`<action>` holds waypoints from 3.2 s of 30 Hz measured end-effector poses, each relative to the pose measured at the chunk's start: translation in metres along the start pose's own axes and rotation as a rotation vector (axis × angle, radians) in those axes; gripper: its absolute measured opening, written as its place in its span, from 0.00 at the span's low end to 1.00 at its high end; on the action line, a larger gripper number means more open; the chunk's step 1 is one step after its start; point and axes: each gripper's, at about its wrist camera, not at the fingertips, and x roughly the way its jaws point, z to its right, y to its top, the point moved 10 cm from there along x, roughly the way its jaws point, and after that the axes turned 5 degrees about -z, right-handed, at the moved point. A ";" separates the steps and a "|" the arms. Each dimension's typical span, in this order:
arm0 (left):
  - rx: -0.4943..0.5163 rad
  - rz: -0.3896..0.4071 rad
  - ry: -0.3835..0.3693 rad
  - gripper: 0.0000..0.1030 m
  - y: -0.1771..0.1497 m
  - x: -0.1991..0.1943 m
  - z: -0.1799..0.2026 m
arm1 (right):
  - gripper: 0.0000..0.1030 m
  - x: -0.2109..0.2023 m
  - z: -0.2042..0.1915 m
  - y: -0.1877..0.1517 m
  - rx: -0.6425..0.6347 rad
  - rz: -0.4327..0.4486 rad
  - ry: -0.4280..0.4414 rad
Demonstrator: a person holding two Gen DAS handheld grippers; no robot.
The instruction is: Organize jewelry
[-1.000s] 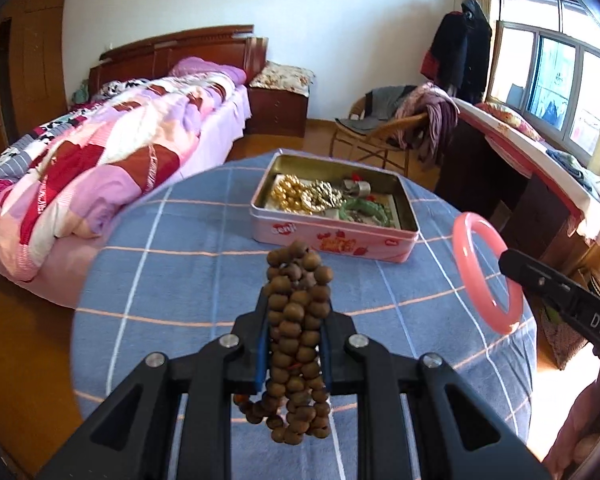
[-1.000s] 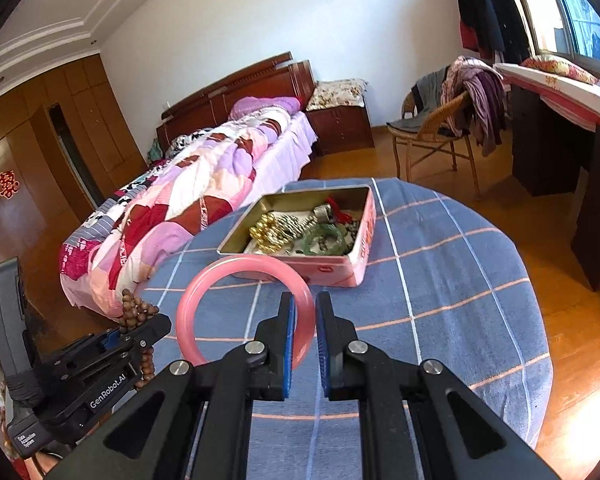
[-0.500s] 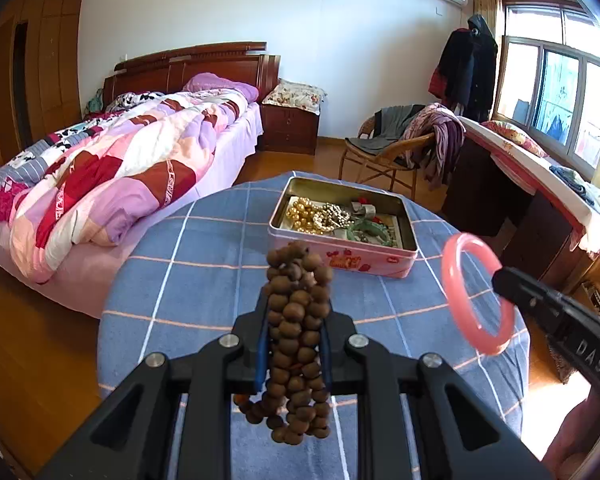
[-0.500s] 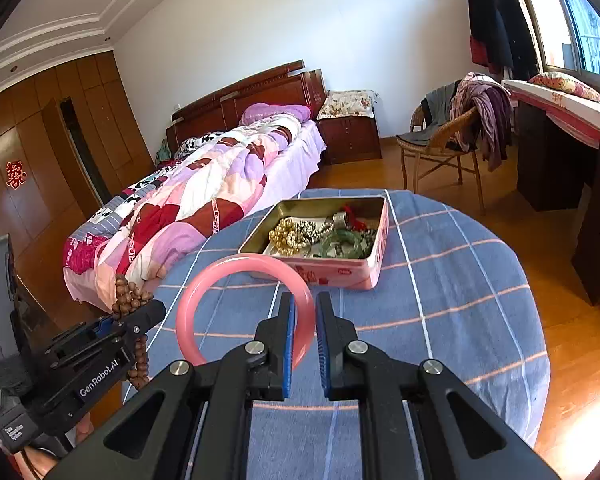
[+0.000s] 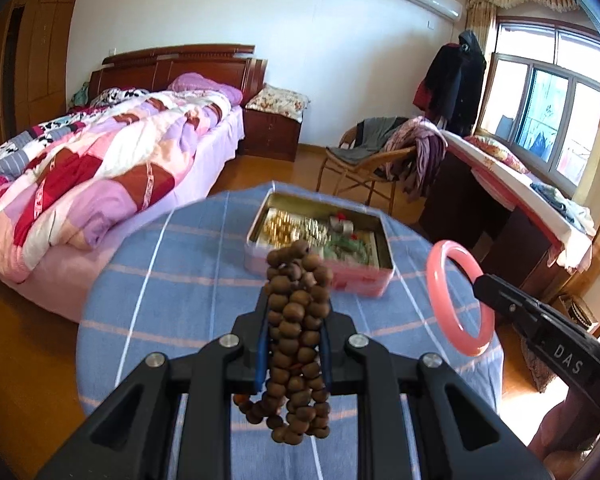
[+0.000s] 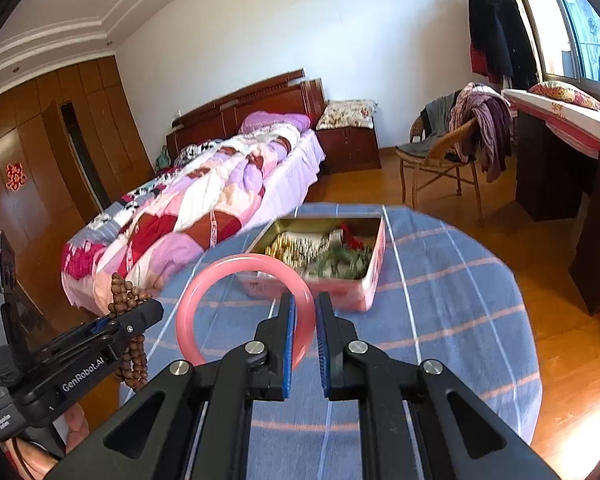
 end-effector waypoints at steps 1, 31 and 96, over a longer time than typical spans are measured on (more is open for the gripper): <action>0.004 0.011 0.004 0.20 0.008 0.000 0.001 | 0.10 0.001 0.000 0.008 0.001 0.012 0.001; 0.059 -0.146 0.068 0.20 0.058 0.178 0.033 | 0.10 0.194 0.096 0.076 0.112 -0.104 -0.191; 0.052 -0.003 0.321 1.00 -0.018 -0.009 0.011 | 0.62 -0.008 0.023 -0.006 0.014 0.018 -0.180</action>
